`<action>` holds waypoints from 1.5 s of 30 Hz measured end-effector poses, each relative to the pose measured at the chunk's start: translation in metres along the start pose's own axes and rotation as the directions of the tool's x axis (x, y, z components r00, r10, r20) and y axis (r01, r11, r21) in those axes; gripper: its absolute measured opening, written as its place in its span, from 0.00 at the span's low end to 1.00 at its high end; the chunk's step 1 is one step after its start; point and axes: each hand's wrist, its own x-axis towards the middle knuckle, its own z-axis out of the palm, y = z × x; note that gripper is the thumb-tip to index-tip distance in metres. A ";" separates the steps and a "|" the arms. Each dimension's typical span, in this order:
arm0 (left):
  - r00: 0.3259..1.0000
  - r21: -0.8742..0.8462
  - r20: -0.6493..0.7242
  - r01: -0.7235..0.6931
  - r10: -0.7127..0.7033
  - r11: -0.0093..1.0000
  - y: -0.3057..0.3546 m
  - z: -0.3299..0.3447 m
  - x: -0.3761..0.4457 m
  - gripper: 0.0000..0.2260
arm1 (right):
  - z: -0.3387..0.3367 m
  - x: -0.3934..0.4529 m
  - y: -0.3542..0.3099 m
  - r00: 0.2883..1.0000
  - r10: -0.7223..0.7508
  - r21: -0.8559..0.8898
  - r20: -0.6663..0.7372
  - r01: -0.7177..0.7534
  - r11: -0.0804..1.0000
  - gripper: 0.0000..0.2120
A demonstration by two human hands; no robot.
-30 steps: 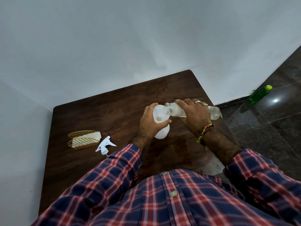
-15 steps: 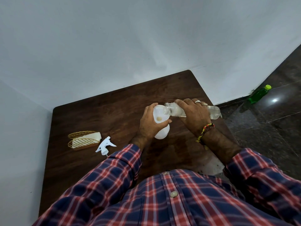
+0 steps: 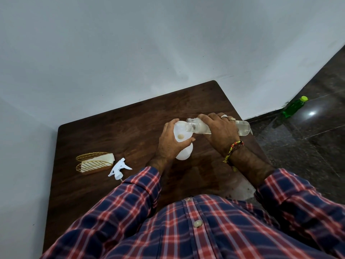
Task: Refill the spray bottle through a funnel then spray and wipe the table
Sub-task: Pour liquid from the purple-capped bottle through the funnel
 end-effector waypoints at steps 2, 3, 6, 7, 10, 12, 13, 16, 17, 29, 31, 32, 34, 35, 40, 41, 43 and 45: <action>1.000 -0.006 0.001 -0.001 0.001 1.000 0.000 0.000 0.000 0.38 | 0.000 0.000 0.000 1.000 0.001 0.000 0.008 -0.001 1.000 0.29; 1.000 -0.007 0.000 -0.003 0.003 1.000 0.000 0.000 0.000 0.38 | 0.000 0.000 0.000 1.000 0.002 0.004 0.013 -0.002 1.000 0.29; 1.000 -0.003 -0.006 -0.010 0.010 1.000 -0.001 0.000 0.000 0.38 | -0.001 0.001 0.001 0.999 0.009 0.012 0.031 -0.009 1.000 0.29; 1.000 -0.002 -0.007 -0.010 0.010 1.000 -0.001 0.000 0.000 0.38 | -0.001 0.001 0.001 0.999 0.010 0.012 0.034 -0.011 1.000 0.30; 1.000 -0.002 -0.006 -0.009 0.009 1.000 0.000 0.000 0.000 0.38 | -0.001 0.001 0.001 0.999 0.010 0.010 0.035 -0.010 1.000 0.30; 1.000 -0.002 -0.009 -0.012 0.012 1.000 0.001 -0.001 -0.001 0.38 | 0.000 0.000 0.000 1.000 0.007 0.010 0.025 -0.007 1.000 0.30; 1.000 -0.002 -0.011 -0.014 0.014 1.000 0.001 -0.001 -0.001 0.38 | 0.000 0.000 0.000 1.000 0.006 0.011 0.024 -0.006 1.000 0.30; 1.000 -0.003 -0.011 -0.014 0.014 1.000 0.001 -0.001 -0.001 0.38 | -0.001 0.000 -0.001 1.000 0.006 0.010 0.027 -0.006 1.000 0.30; 1.000 -0.003 -0.012 -0.013 0.013 1.000 0.001 -0.001 -0.001 0.38 | -0.001 0.000 0.000 1.000 0.007 0.008 0.029 -0.007 1.000 0.30; 1.000 -0.009 -0.014 -0.015 0.015 1.000 0.001 -0.001 -0.002 0.37 | -0.001 0.001 -0.002 0.999 0.003 -0.002 0.032 -0.003 1.000 0.30; 1.000 -0.012 -0.012 -0.021 0.021 1.000 0.002 -0.001 -0.001 0.37 | -0.002 0.000 -0.001 0.999 0.011 -0.003 0.033 -0.011 1.000 0.30; 1.000 -0.012 -0.018 -0.019 0.019 1.000 0.000 -0.001 -0.001 0.37 | -0.003 0.001 -0.002 0.999 0.008 -0.002 0.038 -0.008 1.000 0.31; 1.000 -0.013 -0.021 -0.022 0.022 1.000 0.001 -0.001 -0.001 0.37 | -0.004 0.002 -0.002 0.999 0.011 -0.001 0.053 -0.011 1.000 0.31; 1.000 -0.013 -0.020 -0.025 0.024 1.000 0.001 0.000 -0.001 0.37 | -0.004 0.001 -0.002 0.999 0.015 0.000 0.052 -0.015 1.000 0.31; 1.000 -0.025 -0.001 -0.029 0.029 0.999 0.002 -0.003 -0.003 0.40 | -0.004 0.000 -0.001 0.999 0.012 -0.007 0.034 -0.011 1.000 0.31; 1.000 -0.027 0.004 -0.027 0.028 0.999 0.002 -0.003 -0.003 0.40 | -0.004 0.000 -0.001 0.999 0.011 -0.010 0.038 -0.010 1.000 0.31; 1.000 -0.030 0.008 -0.026 0.026 0.999 0.002 -0.004 -0.003 0.40 | -0.004 0.000 -0.001 0.999 0.010 -0.012 0.043 -0.009 1.000 0.31; 1.000 -0.026 0.006 -0.027 0.027 0.999 0.002 -0.003 -0.003 0.40 | -0.004 0.000 -0.001 0.999 0.008 -0.010 0.040 -0.007 1.000 0.31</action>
